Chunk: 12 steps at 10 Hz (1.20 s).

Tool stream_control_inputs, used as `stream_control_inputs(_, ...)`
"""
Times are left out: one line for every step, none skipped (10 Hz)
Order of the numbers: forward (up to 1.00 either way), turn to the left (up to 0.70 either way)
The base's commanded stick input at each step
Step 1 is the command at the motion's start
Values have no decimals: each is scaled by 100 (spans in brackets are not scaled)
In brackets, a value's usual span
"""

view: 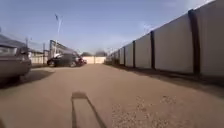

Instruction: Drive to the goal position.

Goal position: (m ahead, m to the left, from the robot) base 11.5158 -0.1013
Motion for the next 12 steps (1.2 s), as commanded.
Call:
stream_control_inputs(100, 0)
stream_control_inputs(100, 0)
stream_control_inputs(100, 0)
stream_control_inputs(100, 0)
stream_control_inputs(100, 0)
stream_control_inputs(100, 0)
stream_control_inputs(100, 0)
stream_control_inputs(100, 0)
stream_control_inputs(100, 0)
stream_control_inputs(100, 0)
stream_control_inputs(100, 0)
stream_control_inputs(100, 0)
